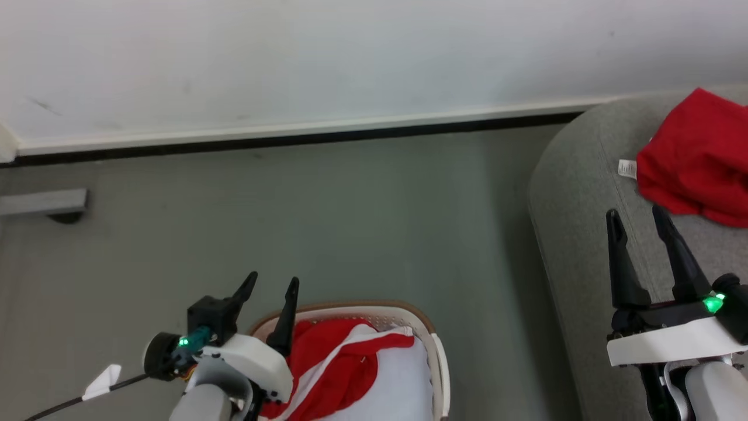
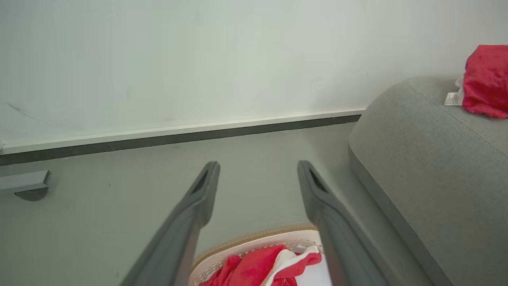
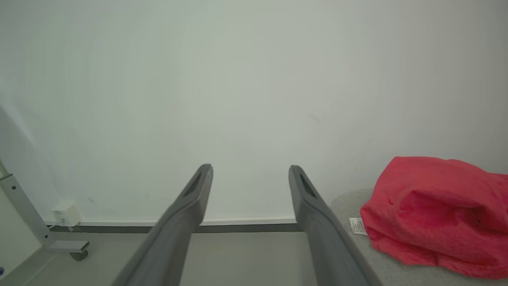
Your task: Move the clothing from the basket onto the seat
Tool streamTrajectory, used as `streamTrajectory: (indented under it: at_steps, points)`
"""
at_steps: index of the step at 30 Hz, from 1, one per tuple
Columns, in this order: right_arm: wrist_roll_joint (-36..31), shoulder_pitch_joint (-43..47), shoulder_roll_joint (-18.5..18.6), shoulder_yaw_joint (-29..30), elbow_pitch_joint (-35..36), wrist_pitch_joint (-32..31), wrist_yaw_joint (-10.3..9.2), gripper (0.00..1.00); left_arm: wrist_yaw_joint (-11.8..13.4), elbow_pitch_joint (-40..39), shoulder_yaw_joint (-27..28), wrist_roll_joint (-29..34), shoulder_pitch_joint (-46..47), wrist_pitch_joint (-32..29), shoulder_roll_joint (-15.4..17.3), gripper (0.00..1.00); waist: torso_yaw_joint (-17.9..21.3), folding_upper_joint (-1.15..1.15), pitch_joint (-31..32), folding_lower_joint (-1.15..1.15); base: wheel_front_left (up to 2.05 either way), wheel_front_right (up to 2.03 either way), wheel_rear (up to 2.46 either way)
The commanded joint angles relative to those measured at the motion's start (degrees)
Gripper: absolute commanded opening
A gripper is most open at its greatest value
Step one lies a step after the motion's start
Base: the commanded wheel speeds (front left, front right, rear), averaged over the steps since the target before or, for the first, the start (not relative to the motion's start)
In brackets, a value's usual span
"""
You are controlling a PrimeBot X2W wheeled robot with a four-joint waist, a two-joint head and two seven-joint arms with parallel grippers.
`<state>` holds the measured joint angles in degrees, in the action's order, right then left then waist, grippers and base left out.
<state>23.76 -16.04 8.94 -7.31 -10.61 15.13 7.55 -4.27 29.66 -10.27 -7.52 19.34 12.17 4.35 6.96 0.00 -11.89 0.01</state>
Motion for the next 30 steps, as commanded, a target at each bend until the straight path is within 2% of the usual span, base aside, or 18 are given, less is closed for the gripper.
streamTrajectory:
  at_steps: [1,9,17,30]
  points:
    - [0.19,-1.21,-0.23,0.01,0.64,0.0,-0.12,1.0,-0.29,0.86,-0.22,0.49,1.34,-0.01,0.57,1.0,3.78,0.0,-5.19,-0.01,0.0,0.0,0.0]
    - [0.39,-6.01,-1.95,-0.8,3.77,0.0,-0.12,1.0,-1.93,13.17,-3.68,2.33,10.16,-2.77,2.7,1.0,8.77,0.0,-14.4,-0.01,0.0,0.0,0.0]
    - [1.65,-9.51,-4.61,-1.5,6.1,0.0,-0.13,1.0,-2.24,24.93,-4.67,2.77,15.87,-4.4,5.67,1.0,14.14,0.0,-21.47,-0.01,0.0,0.0,0.0]
    - [3.17,-11.67,-6.04,-1.34,6.77,0.0,-0.13,1.0,-2.63,38.17,-9.53,6.36,24.13,-7.96,9.35,1.0,18.34,0.0,-29.64,-0.01,0.0,0.0,0.0]
